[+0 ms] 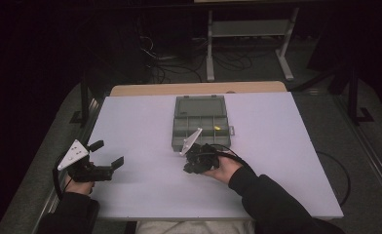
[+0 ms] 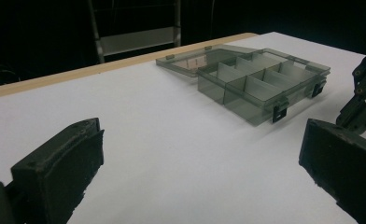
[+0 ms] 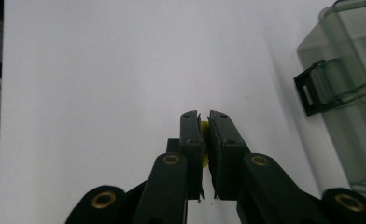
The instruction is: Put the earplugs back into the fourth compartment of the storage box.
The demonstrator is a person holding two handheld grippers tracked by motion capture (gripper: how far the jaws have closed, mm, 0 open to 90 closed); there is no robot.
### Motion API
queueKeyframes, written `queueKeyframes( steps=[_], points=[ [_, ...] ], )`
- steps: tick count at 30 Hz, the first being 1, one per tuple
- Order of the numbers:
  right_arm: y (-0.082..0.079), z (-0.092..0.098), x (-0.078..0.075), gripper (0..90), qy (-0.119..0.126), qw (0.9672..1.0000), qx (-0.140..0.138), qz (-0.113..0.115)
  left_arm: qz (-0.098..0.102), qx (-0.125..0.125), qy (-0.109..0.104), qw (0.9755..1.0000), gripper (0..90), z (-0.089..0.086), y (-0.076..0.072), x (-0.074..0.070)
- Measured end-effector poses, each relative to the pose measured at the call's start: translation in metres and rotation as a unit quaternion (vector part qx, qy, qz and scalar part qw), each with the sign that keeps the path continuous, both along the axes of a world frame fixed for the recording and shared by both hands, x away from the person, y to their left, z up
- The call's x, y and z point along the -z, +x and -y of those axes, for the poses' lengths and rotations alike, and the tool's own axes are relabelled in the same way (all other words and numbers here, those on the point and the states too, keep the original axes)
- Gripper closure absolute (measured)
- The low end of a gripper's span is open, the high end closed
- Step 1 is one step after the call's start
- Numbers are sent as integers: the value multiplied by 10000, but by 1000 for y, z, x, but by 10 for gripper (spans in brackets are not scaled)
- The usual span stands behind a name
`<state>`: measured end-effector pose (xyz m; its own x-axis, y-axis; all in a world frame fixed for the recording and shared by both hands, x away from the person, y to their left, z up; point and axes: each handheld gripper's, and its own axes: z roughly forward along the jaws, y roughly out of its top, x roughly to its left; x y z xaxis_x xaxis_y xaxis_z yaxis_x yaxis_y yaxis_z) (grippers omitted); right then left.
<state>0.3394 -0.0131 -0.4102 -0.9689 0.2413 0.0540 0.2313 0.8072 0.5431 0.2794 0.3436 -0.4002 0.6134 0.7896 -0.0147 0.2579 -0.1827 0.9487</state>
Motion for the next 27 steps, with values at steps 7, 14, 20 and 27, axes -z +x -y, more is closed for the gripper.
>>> queueKeyframes(
  steps=[7, 14, 20, 27],
  points=[
    [5, 11, -14, 842, 302, 9995, 131, -12, 1, 1, 0, 10000, 0, 0, 0, 0],
    [11, 23, -29, 841, 525, 9982, 276, 133, -5, 5, 15, 10000, 0, 0, 0, 0],
    [20, 40, -44, 840, 707, 9960, 481, 258, -6, -1, 32, 10000, 0, 0, 0, 0],
    [32, 58, -57, 840, 820, 9934, 701, 379, -12, -28, 41, 10000, 0, 0, 0, 0]
  ],
)
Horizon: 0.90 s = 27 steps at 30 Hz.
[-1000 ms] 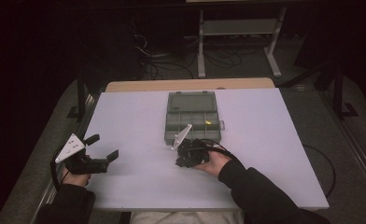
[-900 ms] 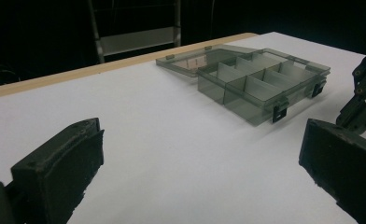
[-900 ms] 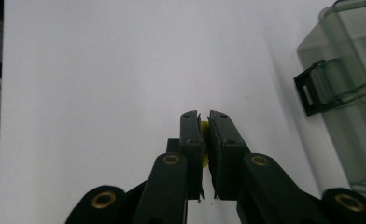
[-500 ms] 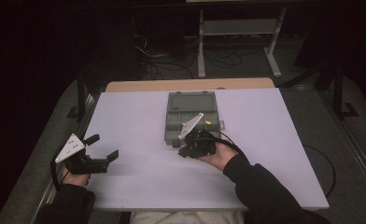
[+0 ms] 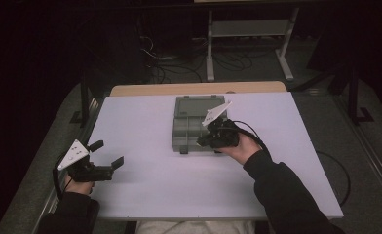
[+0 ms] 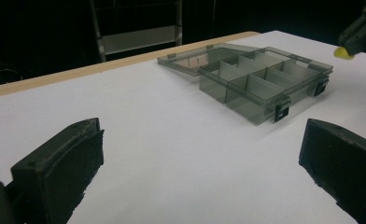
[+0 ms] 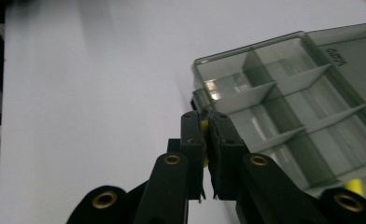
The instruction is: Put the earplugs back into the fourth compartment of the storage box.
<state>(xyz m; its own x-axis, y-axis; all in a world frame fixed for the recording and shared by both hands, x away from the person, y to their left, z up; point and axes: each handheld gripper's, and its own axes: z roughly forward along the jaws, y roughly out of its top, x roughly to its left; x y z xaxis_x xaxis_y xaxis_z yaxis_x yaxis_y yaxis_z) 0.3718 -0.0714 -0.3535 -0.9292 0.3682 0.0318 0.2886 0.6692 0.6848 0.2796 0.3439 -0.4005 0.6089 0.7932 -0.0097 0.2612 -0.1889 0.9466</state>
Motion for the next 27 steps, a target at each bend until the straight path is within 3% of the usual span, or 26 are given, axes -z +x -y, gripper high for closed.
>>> queueKeyframes(
  steps=[14, 27],
  points=[
    [26, 23, -22, 840, -116, 9989, 422, 180, -1, 1, 0, 10000, 0, 0, 0, 0],
    [54, 27, -21, 838, -341, 9961, 796, 167, -10, -7, -11, 10000, 0, 0, 0, 0]
  ],
)
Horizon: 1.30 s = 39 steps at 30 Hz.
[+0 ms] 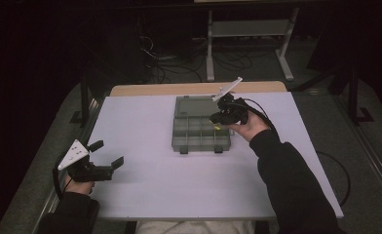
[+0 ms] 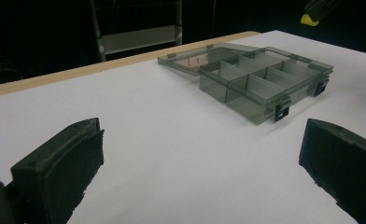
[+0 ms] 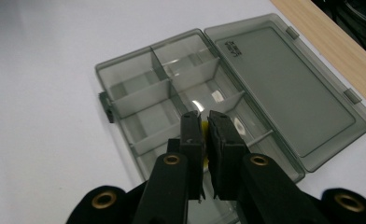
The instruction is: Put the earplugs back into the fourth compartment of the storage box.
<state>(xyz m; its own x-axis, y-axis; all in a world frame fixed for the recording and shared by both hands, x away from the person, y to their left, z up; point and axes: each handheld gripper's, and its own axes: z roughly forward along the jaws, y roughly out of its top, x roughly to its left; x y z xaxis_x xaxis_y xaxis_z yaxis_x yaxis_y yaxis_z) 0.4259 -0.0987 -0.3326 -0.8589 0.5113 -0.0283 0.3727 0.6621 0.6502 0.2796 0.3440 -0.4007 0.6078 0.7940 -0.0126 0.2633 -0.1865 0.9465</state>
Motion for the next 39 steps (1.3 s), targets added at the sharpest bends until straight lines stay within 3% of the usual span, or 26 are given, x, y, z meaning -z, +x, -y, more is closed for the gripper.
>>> queueKeyframes(
  steps=[17, 31, 33, 39],
  points=[
    [32, 6, 24, 838, -152, 9985, 497, -155, -2, 11, 6, 10000, 0, 0, 0, 0],
    [51, 15, 47, 829, -337, 9952, 797, -463, -6, 17, -3, 10000, 0, 0, 0, 0],
    [52, 15, 49, 794, -353, 9953, 786, -451, -6, 21, -7, 10000, 0, 0, 0, 0],
    [48, 18, 44, 571, -182, 9954, 842, -418, -6, 37, -5, 10000, 0, 0, 0, 0]
  ],
)
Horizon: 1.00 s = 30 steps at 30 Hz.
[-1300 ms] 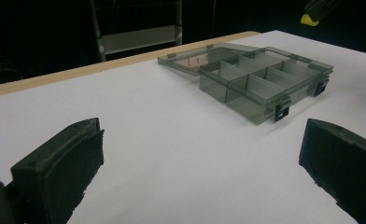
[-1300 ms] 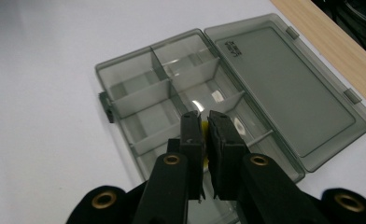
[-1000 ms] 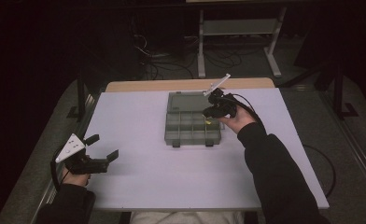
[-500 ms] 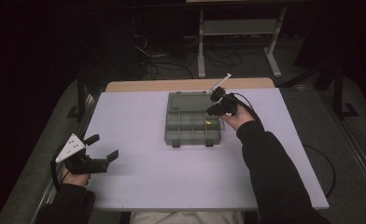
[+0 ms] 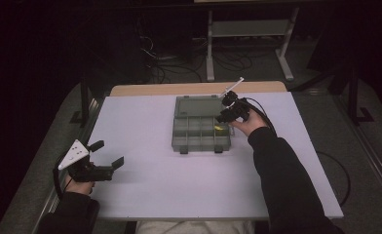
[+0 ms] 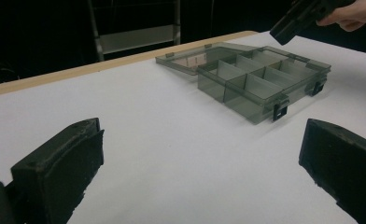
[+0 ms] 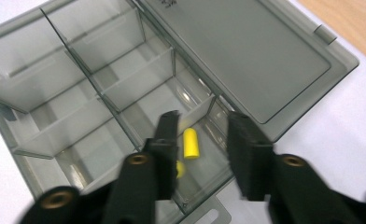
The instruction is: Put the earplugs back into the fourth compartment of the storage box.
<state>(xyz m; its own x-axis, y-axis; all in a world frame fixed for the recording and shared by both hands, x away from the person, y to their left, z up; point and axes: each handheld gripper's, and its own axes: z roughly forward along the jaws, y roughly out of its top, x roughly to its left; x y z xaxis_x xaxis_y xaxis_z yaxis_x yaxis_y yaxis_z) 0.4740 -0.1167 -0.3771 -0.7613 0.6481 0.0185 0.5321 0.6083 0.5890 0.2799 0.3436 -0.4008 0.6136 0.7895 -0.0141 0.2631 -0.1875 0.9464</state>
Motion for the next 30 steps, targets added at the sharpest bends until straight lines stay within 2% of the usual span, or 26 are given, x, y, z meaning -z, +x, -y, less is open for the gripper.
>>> queueKeyframes(
  steps=[3, 6, 8, 10, 13, 19, 30],
  points=[
    [-2, 3, -5, 376, 110, 9999, 36, 74, 21, -10, 6, 10000, 0, 0, 0, 0],
    [-5, 6, -8, 99, 194, 9996, 141, 166, 26, -14, 5, 10000, 0, 0, 0, 0],
    [-6, 9, -11, 2, 282, 9992, 205, 207, 34, -22, -13, 10000, 0, 0, 0, -1],
    [-8, 13, -14, 0, 339, 9986, 306, 282, 33, -25, -13, 10000, 0, 0, 0, -1],
    [-14, 20, -17, 0, 513, 9978, 289, 306, 34, -21, -13, 10000, 0, 0, -1, -1],
    [-30, 28, -21, 0, 508, 9975, 288, 403, 31, -19, 2, 10000, 0, 0, 0, -1],
    [-61, 47, -20, 0, 760, 9953, 300, 517, 31, -20, 6, 10000, 0, 0, -1, -1]
  ],
)
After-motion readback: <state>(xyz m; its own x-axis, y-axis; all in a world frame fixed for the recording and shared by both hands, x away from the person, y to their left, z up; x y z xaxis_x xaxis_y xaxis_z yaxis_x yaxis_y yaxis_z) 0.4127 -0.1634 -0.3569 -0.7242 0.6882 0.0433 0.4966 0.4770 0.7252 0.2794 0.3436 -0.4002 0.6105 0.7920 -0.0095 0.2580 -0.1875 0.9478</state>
